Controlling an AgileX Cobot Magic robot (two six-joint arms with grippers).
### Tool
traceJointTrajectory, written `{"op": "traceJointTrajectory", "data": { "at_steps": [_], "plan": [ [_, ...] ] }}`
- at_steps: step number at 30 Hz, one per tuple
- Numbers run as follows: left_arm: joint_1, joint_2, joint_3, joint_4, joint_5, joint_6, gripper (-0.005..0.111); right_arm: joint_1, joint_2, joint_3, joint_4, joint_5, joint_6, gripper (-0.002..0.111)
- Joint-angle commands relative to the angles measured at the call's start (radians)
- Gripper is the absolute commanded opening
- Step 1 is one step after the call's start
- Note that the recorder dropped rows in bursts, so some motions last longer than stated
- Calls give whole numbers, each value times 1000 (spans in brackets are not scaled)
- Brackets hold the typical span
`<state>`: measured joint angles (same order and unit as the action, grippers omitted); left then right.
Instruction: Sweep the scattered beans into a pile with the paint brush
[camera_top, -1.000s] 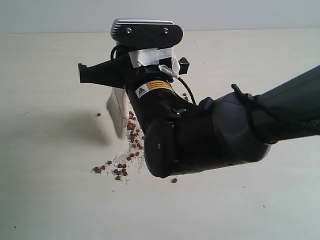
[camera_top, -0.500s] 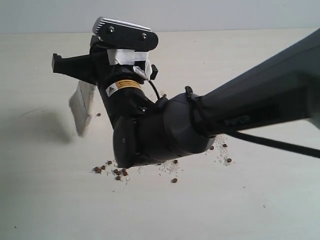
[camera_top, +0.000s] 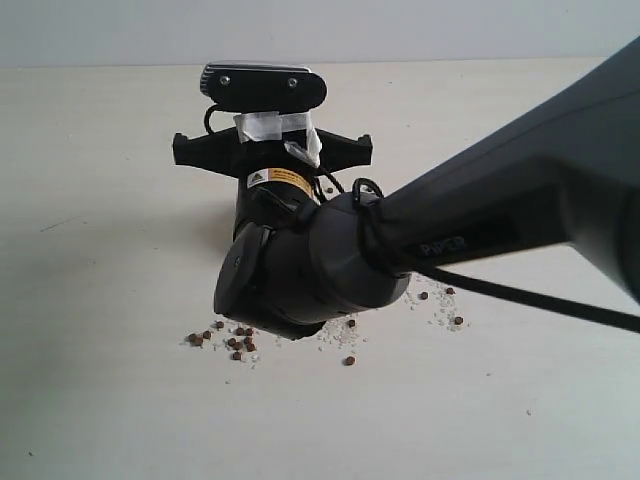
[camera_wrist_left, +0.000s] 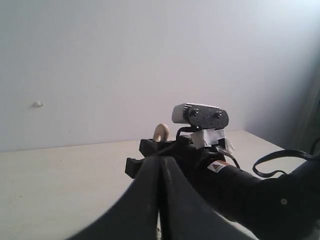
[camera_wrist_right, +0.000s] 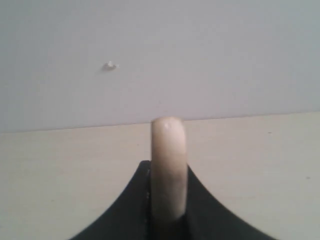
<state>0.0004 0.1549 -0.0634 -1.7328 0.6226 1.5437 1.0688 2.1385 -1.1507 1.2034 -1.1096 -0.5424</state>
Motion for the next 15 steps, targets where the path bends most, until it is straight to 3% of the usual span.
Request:
{"op": "traceJointTrajectory", "data": {
  "at_steps": [1,11,15],
  "plan": [
    [3,-9,8,-12,0,-7,0,-6,0,4,74,-31,-160,0],
    [3,-9,8,-12,0,-7,0,1,-157,17,79,-23,-262,0],
    [3,-9,8,-12,0,-7,0,38,-288,131,7,-27,-217,0]
  ]
}}
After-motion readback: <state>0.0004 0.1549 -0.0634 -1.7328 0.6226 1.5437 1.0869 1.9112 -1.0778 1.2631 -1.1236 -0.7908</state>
